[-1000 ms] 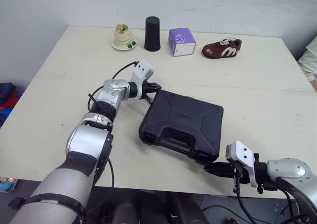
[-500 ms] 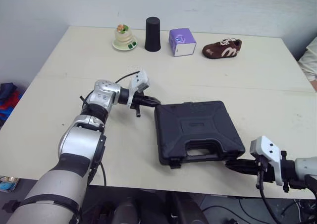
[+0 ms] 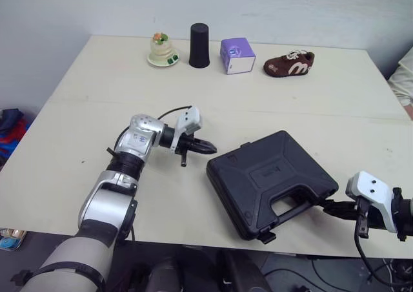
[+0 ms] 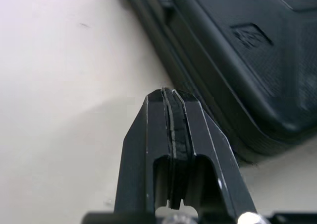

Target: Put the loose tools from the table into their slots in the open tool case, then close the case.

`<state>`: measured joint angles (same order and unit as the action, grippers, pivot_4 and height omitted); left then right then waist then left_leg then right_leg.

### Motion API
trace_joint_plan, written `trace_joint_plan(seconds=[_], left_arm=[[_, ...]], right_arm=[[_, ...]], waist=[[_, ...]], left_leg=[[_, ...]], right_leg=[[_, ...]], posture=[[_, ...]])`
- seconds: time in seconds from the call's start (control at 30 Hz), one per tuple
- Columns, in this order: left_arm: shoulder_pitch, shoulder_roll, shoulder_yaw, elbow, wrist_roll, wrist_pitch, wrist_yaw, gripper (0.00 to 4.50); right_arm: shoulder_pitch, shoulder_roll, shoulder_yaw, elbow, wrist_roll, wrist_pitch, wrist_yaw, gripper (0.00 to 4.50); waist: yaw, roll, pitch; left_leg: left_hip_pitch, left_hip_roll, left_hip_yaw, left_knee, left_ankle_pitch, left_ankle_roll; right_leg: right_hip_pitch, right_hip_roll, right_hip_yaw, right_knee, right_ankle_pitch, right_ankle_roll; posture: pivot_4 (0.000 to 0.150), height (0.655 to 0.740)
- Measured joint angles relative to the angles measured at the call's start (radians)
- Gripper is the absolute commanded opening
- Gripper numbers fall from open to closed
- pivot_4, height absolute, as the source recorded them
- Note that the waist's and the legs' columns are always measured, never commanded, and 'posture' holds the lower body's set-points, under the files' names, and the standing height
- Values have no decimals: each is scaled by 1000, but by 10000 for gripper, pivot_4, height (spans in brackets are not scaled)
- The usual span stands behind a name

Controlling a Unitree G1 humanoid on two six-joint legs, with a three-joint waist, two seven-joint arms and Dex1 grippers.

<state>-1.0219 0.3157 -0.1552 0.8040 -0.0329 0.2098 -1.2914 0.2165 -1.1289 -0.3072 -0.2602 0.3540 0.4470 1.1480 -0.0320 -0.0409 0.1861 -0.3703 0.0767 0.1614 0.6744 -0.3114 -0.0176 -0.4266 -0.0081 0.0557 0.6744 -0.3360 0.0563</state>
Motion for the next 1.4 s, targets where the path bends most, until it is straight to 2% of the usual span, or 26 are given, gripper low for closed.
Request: trace_joint_plan(seconds=[0.07,0.27,0.43,0.6,0.77,0.87,0.97,1.2,1.4], left_arm=[[3,-9,-4,-11,-4,20,0,320],[176,68,-76,-341,-34,144,-117,320],[277,103,-118,-535,-62,193,-162,320],[273,110,-120,-564,-62,205,-121,320],[149,119,-97,-548,-110,281,-127,320],[28,30,-54,-506,-169,343,-93,320],[-38,-95,-57,-423,-172,330,-10,320],[-157,-338,-149,-52,-45,151,212,320],[-236,-433,-195,181,46,-25,331,320]], right_arm=[[-41,3,32,6,-12,-3,-10,0],[-165,37,99,17,-37,-2,-49,0],[-214,71,103,-13,-31,29,-85,0],[-156,83,82,-49,-31,37,-108,0],[-75,84,9,-50,-22,62,-116,0],[-83,85,-30,-36,-23,69,-149,0],[-110,100,-37,-10,-22,94,-187,0],[-167,129,-31,-7,-19,143,-247,0],[-204,163,-6,-8,-16,165,-281,0]], waist=[[-4,0,0],[-28,2,0],[-23,3,0],[-20,3,0],[-20,3,0],[-18,3,0],[-16,3,0],[-24,4,0],[-21,4,0]], left_leg=[[0,0,0,0,0,0],[1,3,1,0,0,-3],[1,3,-1,4,1,-3],[0,3,-2,6,0,-2],[-1,2,-2,6,0,-2],[0,1,-2,7,0,-1],[0,0,-2,7,-1,-1],[0,-4,-3,5,-1,-1],[0,-4,-6,3,-1,-1]], right_leg=[[0,0,0,1,0,0],[-1,2,0,4,-1,-2],[-1,2,0,6,-1,-2],[1,2,0,6,-1,-2],[0,2,0,6,-1,-1],[1,2,0,6,-1,-1],[1,1,1,6,-1,0],[0,2,4,6,-2,1],[0,1,4,4,-2,1]], posture=[[1500,7339],[1500,7339],[1500,7339],[1500,7339],[1500,7339],[1500,7339],[1500,7339],[1500,7339],[1500,7339]])
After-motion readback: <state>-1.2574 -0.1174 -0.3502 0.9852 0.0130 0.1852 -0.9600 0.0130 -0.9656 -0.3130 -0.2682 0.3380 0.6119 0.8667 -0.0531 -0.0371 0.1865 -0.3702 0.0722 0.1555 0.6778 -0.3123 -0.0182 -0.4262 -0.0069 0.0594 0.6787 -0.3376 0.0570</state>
